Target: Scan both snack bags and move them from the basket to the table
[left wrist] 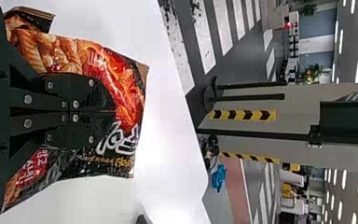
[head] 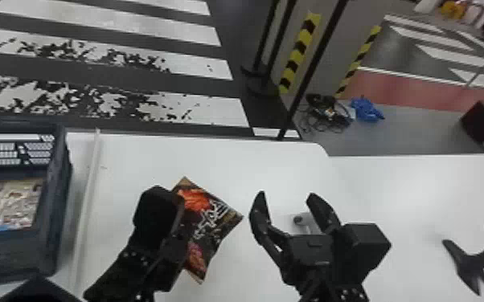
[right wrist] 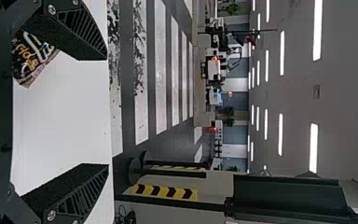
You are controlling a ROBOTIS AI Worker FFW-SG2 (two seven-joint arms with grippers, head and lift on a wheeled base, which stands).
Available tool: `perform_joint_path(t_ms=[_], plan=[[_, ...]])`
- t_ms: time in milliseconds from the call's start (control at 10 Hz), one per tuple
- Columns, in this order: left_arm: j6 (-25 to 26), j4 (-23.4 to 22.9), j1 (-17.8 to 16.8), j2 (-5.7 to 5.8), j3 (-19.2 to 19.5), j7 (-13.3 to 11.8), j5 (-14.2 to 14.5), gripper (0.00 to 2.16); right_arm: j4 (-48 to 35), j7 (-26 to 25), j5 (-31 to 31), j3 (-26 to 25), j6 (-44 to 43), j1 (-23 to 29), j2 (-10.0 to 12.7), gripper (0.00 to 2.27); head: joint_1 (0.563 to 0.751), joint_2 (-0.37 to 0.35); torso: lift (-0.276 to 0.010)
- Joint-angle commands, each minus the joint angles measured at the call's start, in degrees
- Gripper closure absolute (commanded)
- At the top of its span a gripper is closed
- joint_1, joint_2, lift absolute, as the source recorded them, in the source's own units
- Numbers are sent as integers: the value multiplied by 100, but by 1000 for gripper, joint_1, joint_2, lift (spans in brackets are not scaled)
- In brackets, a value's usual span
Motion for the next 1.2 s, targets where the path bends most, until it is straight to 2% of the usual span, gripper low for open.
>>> perform_joint_path(t_ms=[0, 500, 800, 900, 1000, 1100], plan=[[-175, 284, 11, -82, -120, -53, 10, 2138, 0, 0, -8, -46, 16, -25, -15, 110, 695, -350, -98], [-210, 943, 11, -179, -630, -247, 1, 2138, 141, 0, -87, -178, -1, -192, -32, 110, 695, -350, -98], [-368, 1268, 11, -214, -718, -299, 1, 2138, 193, 0, -175, -283, -1, -236, -76, 110, 695, -350, -98], [-368, 1224, 19, -214, -674, -405, 10, 1798, 193, 0, -184, -301, -1, -236, -76, 110, 695, -350, -98], [-368, 1224, 19, -214, -648, -554, 19, 410, 193, 0, -184, -301, -1, -236, -76, 110, 695, -350, -98], [-368, 1215, 19, -205, -639, -651, 36, -2, 193, 0, -184, -309, -1, -245, -76, 110, 695, -350, -98]])
